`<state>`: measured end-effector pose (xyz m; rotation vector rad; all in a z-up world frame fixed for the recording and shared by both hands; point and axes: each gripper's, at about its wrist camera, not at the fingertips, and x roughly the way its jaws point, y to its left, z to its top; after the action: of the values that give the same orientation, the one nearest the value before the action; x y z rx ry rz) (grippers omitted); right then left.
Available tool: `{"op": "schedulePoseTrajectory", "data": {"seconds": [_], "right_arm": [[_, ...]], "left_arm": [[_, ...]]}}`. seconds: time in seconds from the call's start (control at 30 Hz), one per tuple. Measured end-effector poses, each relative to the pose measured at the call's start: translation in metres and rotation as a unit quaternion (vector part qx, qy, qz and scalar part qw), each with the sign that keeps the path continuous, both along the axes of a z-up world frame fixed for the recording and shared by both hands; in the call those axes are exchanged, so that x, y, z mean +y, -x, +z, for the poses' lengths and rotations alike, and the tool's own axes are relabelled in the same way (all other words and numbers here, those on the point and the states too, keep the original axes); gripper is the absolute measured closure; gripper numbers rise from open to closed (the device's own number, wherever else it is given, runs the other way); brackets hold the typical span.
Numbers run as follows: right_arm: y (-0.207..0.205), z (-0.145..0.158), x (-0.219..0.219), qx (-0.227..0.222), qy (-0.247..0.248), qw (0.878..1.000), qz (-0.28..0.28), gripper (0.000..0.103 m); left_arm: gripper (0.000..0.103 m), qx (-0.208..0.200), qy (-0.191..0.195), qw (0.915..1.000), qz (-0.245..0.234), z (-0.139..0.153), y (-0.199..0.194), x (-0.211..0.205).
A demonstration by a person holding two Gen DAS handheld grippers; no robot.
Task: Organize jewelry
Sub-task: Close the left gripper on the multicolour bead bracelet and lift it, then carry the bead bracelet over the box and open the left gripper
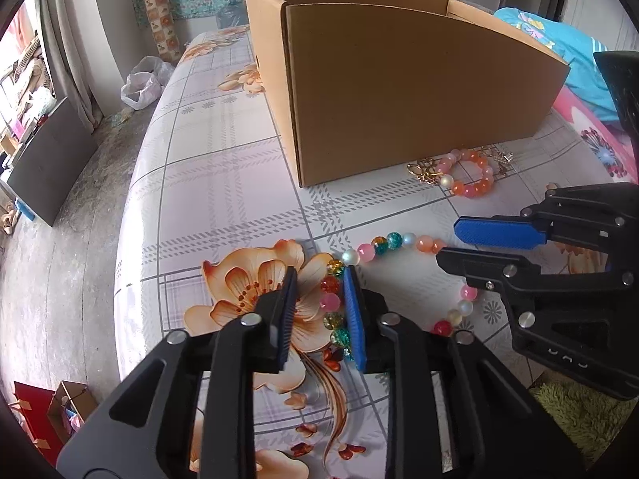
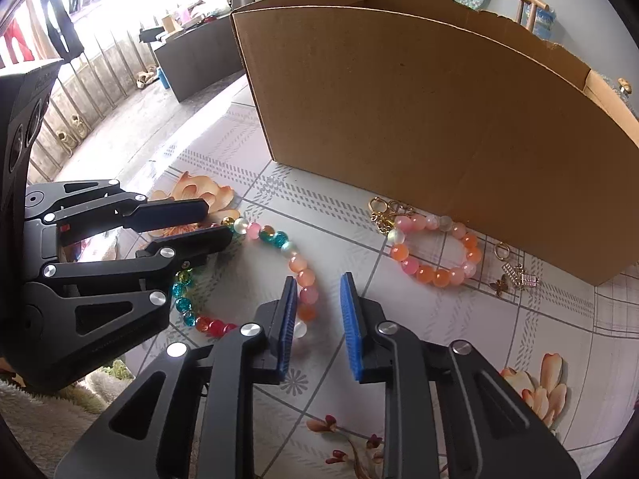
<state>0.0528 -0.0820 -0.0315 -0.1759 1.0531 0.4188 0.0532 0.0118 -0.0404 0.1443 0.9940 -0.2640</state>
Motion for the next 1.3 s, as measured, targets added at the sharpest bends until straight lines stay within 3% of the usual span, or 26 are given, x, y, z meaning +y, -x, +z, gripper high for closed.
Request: {"op": "schedulePoseTrajectory", "data": {"seconds": [0.03,0.1,0.43,0.93,1.13,1.3], "right_arm": [[-0.001,0.0,-0.001,0.004,-0.007,1.0,-0.002,0.092],[-0.003,-0.001,-0.007,0.013,-0.031,0.999,-0.01,0.093],[0.001,0.0,-0.021,0.01,-0.069,0.997,-0.033,0.093],[0.033,0.027,-0.068,-0.033,-0.117,0.99,-0.066,0.093],[0.041,0.054,-0.082,-0.063,-0.137,0.986,-0.075,0.093],[0.036,0.106,-0.098,-0.125,-0.154,0.978,-0.063,0.093]], "left_arm": [[0.089,0.0,0.0,1.0,-0.002,0.0,0.0,-0.001],[0.094,0.0,-0.002,1.0,-0.01,0.0,0.0,-0.004],[0.094,0.009,0.027,0.9996,-0.009,0.004,0.007,-0.005],[0.094,-0.033,0.048,0.9977,-0.035,0.043,0.036,-0.021],[0.094,-0.068,0.08,0.9926,-0.061,0.076,0.045,-0.024],[0.094,-0.124,0.099,0.9827,-0.095,0.126,0.033,-0.027]]}}
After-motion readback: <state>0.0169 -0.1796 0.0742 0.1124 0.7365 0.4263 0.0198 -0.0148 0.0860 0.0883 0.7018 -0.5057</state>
